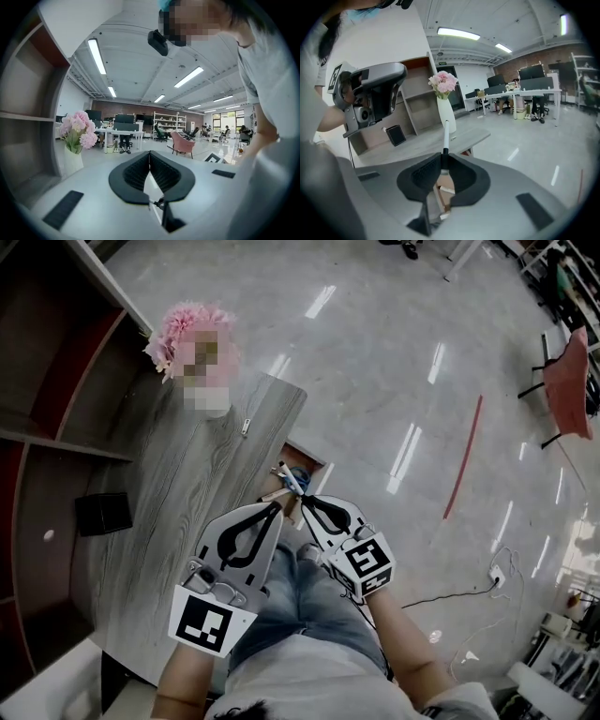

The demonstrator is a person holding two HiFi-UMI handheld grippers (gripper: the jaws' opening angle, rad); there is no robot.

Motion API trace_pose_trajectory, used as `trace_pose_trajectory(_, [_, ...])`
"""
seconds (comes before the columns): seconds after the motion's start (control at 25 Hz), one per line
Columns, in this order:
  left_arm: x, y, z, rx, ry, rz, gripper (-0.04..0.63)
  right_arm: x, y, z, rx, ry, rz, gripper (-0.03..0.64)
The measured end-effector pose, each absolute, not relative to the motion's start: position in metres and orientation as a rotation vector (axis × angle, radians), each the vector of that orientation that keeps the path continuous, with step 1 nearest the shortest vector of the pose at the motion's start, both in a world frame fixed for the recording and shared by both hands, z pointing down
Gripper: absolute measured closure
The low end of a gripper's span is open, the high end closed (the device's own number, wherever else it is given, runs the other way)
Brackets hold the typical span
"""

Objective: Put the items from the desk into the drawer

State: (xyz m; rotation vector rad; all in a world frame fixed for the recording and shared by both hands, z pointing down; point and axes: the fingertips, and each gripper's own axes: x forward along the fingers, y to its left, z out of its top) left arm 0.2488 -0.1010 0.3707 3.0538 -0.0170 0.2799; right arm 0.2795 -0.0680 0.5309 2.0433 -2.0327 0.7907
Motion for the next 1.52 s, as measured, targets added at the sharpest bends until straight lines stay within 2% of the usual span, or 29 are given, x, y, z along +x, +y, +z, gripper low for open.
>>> trace_pose_trajectory(0.64, [0.269, -0.129, 0.418, 3.008, 0.122, 0.375, 0.584, 0.283, -0.081, 0.641, 2.043, -1.824, 1.093, 0.555])
trace_pose_trajectory(1.36, [0.268, -0.138, 0.416, 2.999, 0.099, 0.371, 0.584, 0.295, -0.105, 0.615, 2.101, -1.863, 1.045, 0.551])
trace_pose_trajectory(1.52, [0.269, -0.133, 0.408, 3.016, 0.107, 0.346, 0.584, 0.297, -0.107, 0.591, 2.122, -1.904, 0.986, 0.571])
